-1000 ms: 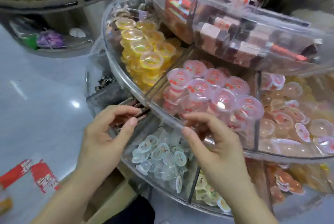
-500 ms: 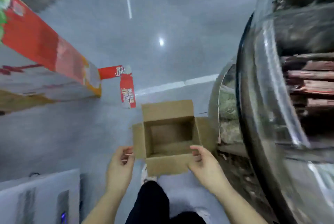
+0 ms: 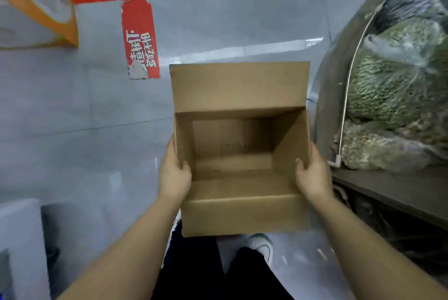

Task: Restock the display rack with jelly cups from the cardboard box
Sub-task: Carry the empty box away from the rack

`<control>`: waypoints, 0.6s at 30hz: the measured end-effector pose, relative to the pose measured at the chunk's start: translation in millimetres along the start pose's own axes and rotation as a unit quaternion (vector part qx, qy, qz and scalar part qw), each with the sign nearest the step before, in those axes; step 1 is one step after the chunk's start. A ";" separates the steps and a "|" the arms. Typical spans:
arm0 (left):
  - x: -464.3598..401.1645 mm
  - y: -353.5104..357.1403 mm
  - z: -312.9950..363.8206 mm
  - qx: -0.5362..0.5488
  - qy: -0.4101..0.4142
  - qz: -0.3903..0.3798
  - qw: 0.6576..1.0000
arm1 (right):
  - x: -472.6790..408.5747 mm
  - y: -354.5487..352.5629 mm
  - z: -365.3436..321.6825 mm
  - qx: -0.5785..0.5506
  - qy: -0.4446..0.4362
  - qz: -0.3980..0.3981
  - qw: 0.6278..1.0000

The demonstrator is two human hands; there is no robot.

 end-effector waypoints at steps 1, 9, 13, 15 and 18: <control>0.8 -3.9 3.8 0.008 -0.012 0.011 1.000 | 2.4 -3.1 -3.0 0.001 0.002 0.004 1.000; 29.6 -136.7 136.1 0.044 -0.073 0.008 0.996 | 119.2 -135.1 -118.9 0.009 -0.036 0.006 0.999; 38.5 -231.0 249.6 0.107 -0.044 0.047 0.992 | 191.2 -234.3 -206.7 0.001 -0.063 -0.010 0.998; 35.3 -266.9 307.5 0.124 -0.013 0.062 0.990 | 220.9 -279.9 -241.6 -0.016 -0.082 -0.003 0.997; 22.1 -303.4 389.6 0.132 0.032 0.061 0.989 | 245.2 -336.8 -278.8 -0.049 -0.096 0.004 0.994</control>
Point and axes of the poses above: each hand's wrist, its own x-axis away from the middle knuckle, its own y-axis out of the palm, z = x × y, the point moved 5 cm from there along -x, towards the middle knuckle, and after that the axes turned 15 degrees about y, right-handed, at the moved point
